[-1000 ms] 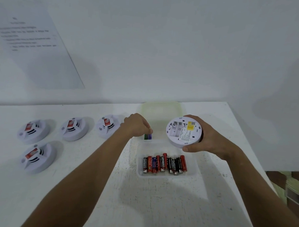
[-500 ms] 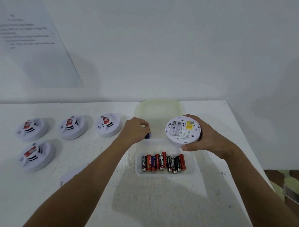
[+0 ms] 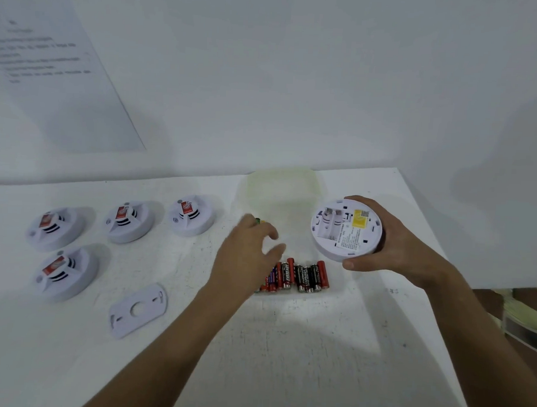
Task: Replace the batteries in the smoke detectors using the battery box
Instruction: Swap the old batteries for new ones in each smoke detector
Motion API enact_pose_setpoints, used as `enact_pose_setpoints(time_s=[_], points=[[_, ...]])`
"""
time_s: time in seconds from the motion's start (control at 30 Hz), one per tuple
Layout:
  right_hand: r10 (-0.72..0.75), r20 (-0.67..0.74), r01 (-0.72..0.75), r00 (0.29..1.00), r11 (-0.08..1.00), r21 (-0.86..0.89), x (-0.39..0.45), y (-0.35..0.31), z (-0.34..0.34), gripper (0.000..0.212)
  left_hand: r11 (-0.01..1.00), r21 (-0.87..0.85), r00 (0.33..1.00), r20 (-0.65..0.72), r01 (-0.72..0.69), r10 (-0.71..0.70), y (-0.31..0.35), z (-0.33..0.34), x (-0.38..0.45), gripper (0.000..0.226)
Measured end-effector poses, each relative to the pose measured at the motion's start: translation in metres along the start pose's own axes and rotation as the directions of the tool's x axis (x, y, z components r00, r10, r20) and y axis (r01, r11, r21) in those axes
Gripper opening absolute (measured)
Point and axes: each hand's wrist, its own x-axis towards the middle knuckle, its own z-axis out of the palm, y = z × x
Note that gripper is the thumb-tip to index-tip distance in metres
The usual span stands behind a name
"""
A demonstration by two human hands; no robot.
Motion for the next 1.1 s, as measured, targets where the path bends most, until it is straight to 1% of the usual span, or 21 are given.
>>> enact_pose_setpoints(time_s=[0.07, 0.13, 0.2, 0.3, 0.37, 0.43, 0.5, 0.53, 0.63, 0.73, 0.8, 0.87, 0.9, 0.93, 0.97, 1.03, 1.1], points=[[-0.003, -0.005, 0.003, 1.0, 1.0, -0.004, -0.007, 0.0, 0.001, 0.09, 0.997, 0.069, 0.987, 0.157, 0.023, -0.034, 0.007, 0.009, -0.004, 0.034], [-0.003, -0.008, 0.003, 1.0, 1.0, -0.009, -0.013, 0.0, 0.002, 0.09, 0.991, 0.126, 0.967, 0.243, 0.042, -0.072, 0.009, 0.018, -0.002, 0.042], [0.003, -0.009, -0.003, 1.0, 1.0, -0.004, -0.021, 0.001, 0.002, 0.091, 0.986, 0.161, 0.954, 0.288, 0.041, -0.087, 0.009, 0.024, 0.0, 0.045], [0.012, -0.017, -0.012, 1.0, 1.0, -0.017, -0.031, 0.005, -0.001, 0.092, 0.976, 0.215, 0.935, 0.338, 0.032, -0.106, 0.008, 0.031, 0.002, 0.032], [0.021, -0.02, -0.021, 1.0, 1.0, -0.016, -0.036, 0.006, -0.002, 0.093, 0.975, 0.219, 0.93, 0.345, 0.05, -0.125, 0.008, 0.033, 0.003, 0.036], [0.023, -0.021, -0.023, 1.0, 1.0, -0.012, -0.04, 0.006, -0.002, 0.094, 0.977, 0.206, 0.926, 0.354, 0.06, -0.132, 0.009, 0.034, 0.004, 0.031], [0.022, -0.022, -0.022, 1.0, 1.0, -0.016, -0.041, 0.006, 0.0, 0.094, 0.985, 0.16, 0.931, 0.347, 0.063, -0.116, 0.01, 0.032, 0.005, 0.021], [0.02, -0.023, -0.021, 1.0, 1.0, -0.02, -0.04, 0.005, 0.001, 0.094, 0.991, 0.117, 0.939, 0.329, 0.066, -0.102, 0.01, 0.03, 0.005, 0.02], [0.013, -0.02, -0.014, 1.0, 0.999, -0.04, -0.039, 0.004, 0.005, 0.093, 0.994, -0.057, 0.968, 0.242, 0.089, -0.072, 0.017, 0.015, 0.001, 0.019], [0.003, -0.011, -0.004, 1.0, 0.999, -0.046, -0.035, 0.001, 0.011, 0.092, 0.98, -0.193, 0.992, 0.127, 0.039, -0.014, 0.031, -0.006, -0.001, 0.027], [-0.013, -0.006, 0.013, 1.0, 0.999, -0.053, -0.031, -0.002, 0.017, 0.093, 0.978, -0.206, 0.994, 0.097, -0.02, 0.041, 0.043, -0.019, -0.002, 0.033], [-0.034, 0.002, 0.034, 0.999, 0.998, -0.06, -0.026, -0.004, 0.023, 0.094, 0.977, -0.207, 0.987, 0.141, -0.049, 0.08, 0.054, -0.026, -0.005, 0.037], [-0.042, 0.007, 0.042, 0.999, 0.997, -0.062, -0.023, -0.004, 0.026, 0.094, 0.975, -0.218, 0.982, 0.171, -0.042, 0.081, 0.058, -0.028, -0.007, 0.037], [-0.05, 0.012, 0.051, 0.999, 0.997, -0.064, -0.02, -0.005, 0.029, 0.094, 0.973, -0.23, 0.98, 0.186, -0.025, 0.069, 0.061, -0.028, -0.009, 0.033], [-0.059, 0.016, 0.06, 0.998, 0.996, -0.072, -0.017, -0.005, 0.032, 0.095, 0.976, -0.219, 0.983, 0.176, -0.017, 0.056, 0.063, -0.028, -0.01, 0.023], [-0.079, 0.02, 0.08, 0.997, 0.993, -0.089, -0.013, -0.005, 0.035, 0.096, 0.991, -0.128, 0.992, 0.118, -0.03, 0.046, 0.064, -0.028, -0.009, 0.007], [-0.087, 0.022, 0.088, 0.996, 0.992, -0.086, -0.009, -0.005, 0.036, 0.097, 0.996, -0.056, 0.995, 0.077, -0.062, 0.066, 0.062, -0.026, -0.009, 0.009]])
